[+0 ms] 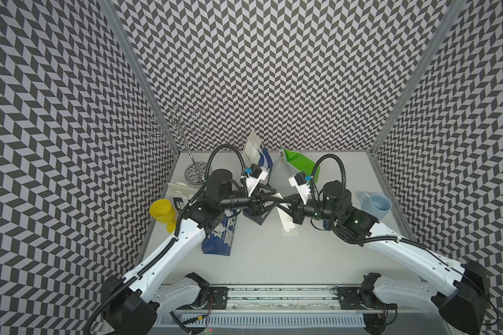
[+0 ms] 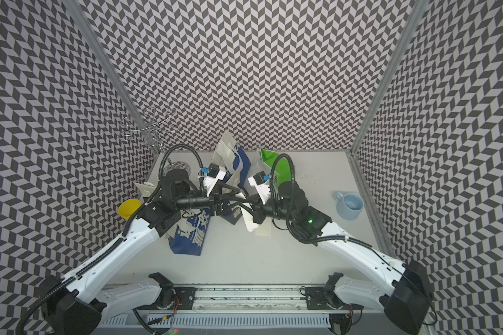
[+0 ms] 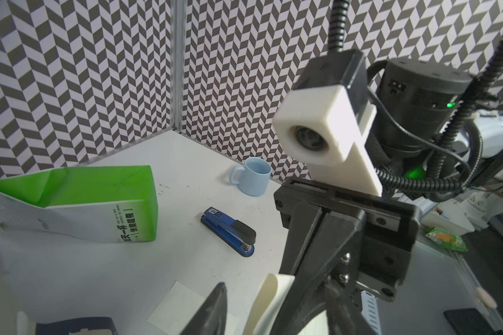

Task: Staple the receipts to the bags
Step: Pick up the receipt from the center of the board.

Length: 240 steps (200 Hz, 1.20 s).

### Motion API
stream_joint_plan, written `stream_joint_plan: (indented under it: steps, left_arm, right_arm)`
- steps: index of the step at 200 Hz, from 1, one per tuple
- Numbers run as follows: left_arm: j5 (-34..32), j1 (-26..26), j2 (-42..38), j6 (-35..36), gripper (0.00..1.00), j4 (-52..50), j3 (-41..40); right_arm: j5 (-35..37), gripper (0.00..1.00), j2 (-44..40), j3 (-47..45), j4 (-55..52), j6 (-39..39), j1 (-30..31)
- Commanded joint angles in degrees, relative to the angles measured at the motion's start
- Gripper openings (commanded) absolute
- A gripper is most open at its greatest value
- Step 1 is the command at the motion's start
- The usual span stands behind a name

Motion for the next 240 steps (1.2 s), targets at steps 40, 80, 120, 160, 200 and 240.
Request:
stream_joint_plan:
  steps: [40, 80, 120, 160, 200, 240]
  left_arm:
    - [0.07, -0.50, -0.57, 2.30, 0.32, -2.86, 1.84]
    - [-3.04, -0.47, -0.47, 2.43, 0.13, -2.73, 1.79]
    - [-5.87, -0.48, 0.14, 1.63, 0.00, -0.94, 1.75]
    - [-9.94, 1.31, -1.27, 2.53, 0.00, -2.65, 2.05]
    - [-0.92, 3.03, -4.19, 7.98, 0.00, -5.80, 1.51]
    - [10.62, 1.72, -10.00, 14.98, 0.00, -7.21, -2.16]
  right_arm:
    - [2.66, 0.00, 0.91, 2.18, 1.79, 0.18, -0.31]
    - [2.91, 0.00, 0.63, 2.52, 1.60, 0.29, -0.41]
    - [2.97, 0.07, -0.28, 2.06, 1.60, 0.75, -0.39]
    - [5.03, 0.63, -4.64, 0.48, -1.42, -2.10, -2.19]
    - [-1.18, 0.69, -9.99, -1.63, -0.54, -4.39, -10.71]
    - [-19.60, 0.70, -10.20, -4.66, 5.33, -4.49, -12.96]
